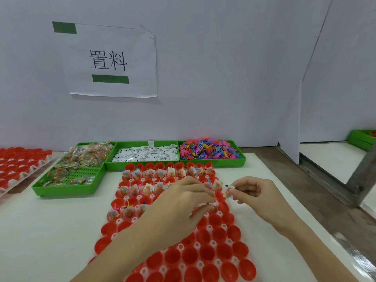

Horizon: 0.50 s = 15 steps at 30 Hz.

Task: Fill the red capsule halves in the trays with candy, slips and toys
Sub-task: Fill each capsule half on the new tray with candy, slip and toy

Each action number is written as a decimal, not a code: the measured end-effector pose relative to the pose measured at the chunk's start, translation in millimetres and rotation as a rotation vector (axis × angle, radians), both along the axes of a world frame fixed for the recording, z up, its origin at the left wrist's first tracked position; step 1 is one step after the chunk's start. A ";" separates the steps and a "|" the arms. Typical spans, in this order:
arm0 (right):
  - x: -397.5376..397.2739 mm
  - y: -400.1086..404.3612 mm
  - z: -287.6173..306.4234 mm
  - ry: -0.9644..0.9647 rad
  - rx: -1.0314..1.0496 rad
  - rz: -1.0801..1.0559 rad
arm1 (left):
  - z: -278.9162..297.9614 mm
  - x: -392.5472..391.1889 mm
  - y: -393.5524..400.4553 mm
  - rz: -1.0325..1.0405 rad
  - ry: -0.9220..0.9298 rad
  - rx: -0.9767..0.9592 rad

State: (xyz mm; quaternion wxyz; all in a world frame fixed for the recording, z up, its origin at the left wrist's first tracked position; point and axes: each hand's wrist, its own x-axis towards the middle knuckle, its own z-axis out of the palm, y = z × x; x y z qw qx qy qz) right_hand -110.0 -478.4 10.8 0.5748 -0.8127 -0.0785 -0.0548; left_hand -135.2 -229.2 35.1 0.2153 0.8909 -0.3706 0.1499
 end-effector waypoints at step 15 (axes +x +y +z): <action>-1.4 -11.5 -5.8 0.012 -0.015 0.075 | 0.0 44.0 -32.1 -0.106 -0.024 0.373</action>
